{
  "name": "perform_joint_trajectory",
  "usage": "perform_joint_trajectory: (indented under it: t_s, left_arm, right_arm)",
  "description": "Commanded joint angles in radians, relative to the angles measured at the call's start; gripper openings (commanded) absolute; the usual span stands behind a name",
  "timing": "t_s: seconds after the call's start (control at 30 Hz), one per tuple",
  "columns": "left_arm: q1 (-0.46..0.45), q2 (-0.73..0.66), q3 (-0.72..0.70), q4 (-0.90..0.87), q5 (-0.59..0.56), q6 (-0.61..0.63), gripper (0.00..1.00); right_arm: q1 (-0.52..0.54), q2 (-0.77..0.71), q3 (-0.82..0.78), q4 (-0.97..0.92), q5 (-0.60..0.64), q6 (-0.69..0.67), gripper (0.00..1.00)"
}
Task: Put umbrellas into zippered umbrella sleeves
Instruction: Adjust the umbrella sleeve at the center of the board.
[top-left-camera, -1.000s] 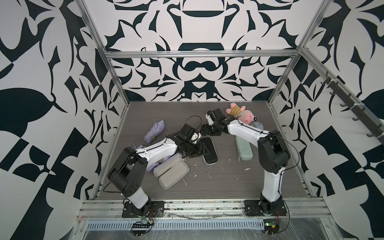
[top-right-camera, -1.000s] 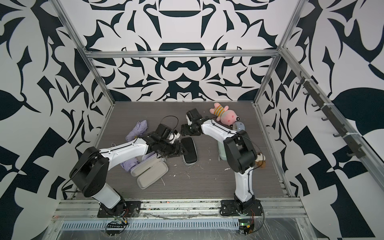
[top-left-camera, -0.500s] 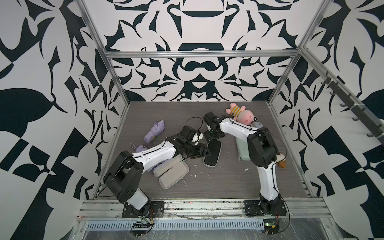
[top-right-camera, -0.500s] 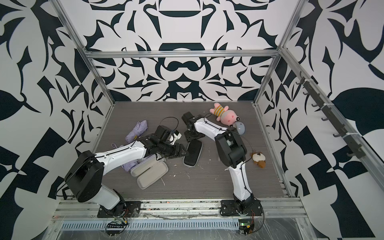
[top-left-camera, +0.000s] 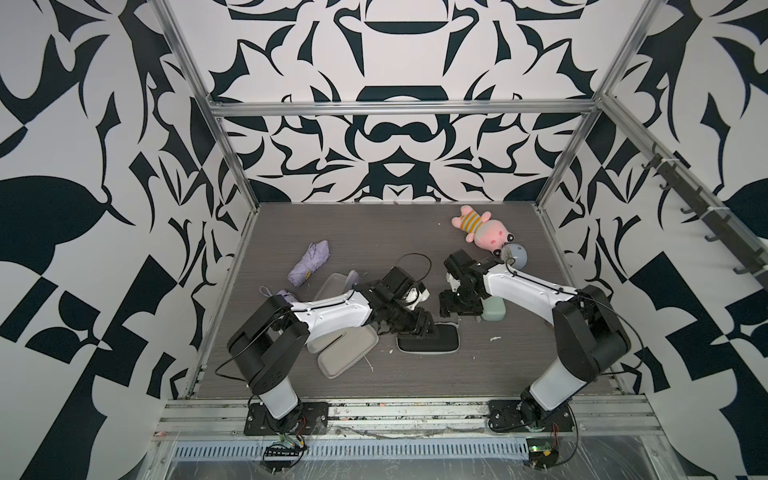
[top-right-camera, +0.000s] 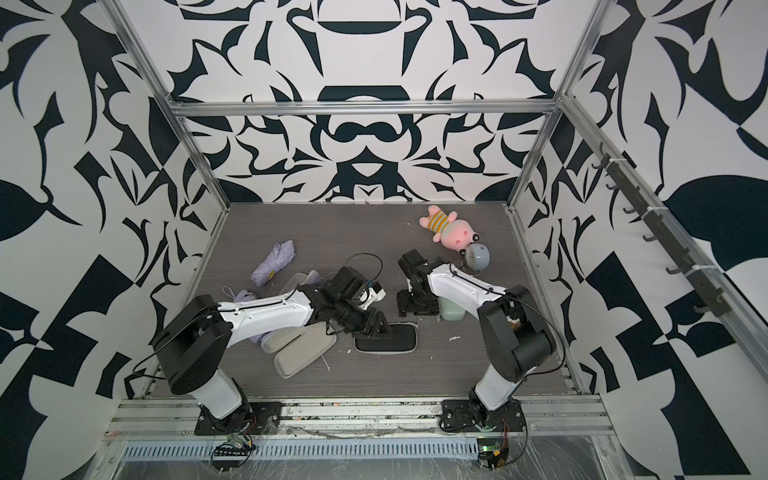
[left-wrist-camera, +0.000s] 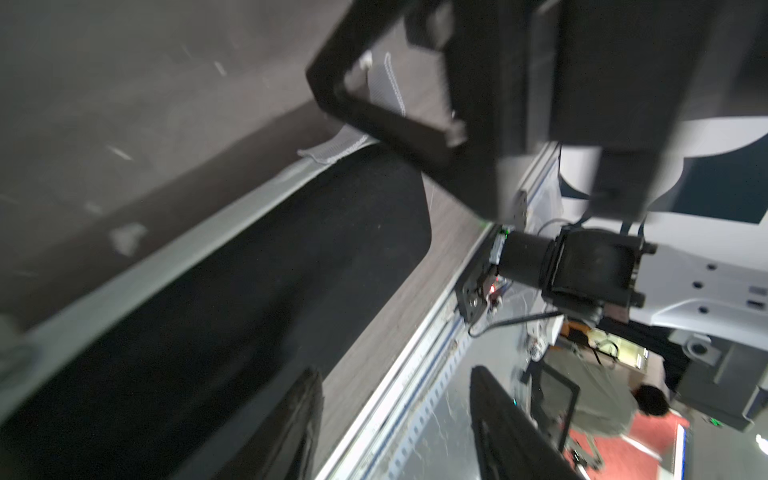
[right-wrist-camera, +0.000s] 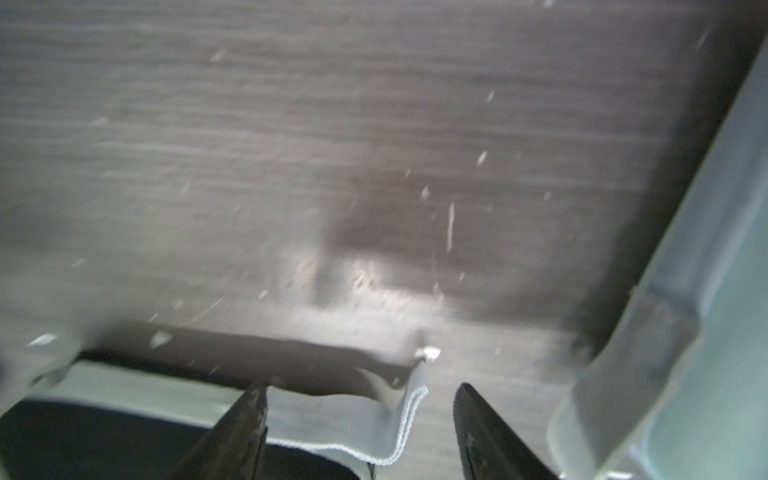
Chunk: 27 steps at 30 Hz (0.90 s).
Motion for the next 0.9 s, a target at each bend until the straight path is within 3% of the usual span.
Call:
perform_joint_trajectory:
  t_s: [0.0,0.2,0.4,0.67,0.87]
  left_arm:
    - [0.012,0.02,0.031,-0.038,0.0,0.017,0.59]
    - [0.047,-0.012,0.067,-0.088,-0.059,0.033,0.61]
    - [0.049,-0.104,-0.028,-0.14,-0.005,-0.04,0.63]
    - [-0.01,-0.143,-0.181,-0.052,0.079,-0.197,0.66]
    - [0.042,-0.047,-0.141,-0.022,0.055,-0.156,0.69]
  right_arm:
    - [-0.004,-0.046,-0.018,0.016,-0.031,0.035,0.7]
    - [0.022,-0.198,-0.047,-0.09,-0.011,0.077,0.7]
    - [0.076,-0.285,-0.166,-0.062,-0.003,0.124,0.71]
    - [0.073,-0.188,-0.163,0.069,-0.061,0.154,0.71]
    - [0.071,-0.187,-0.215,0.132,-0.116,0.229,0.69]
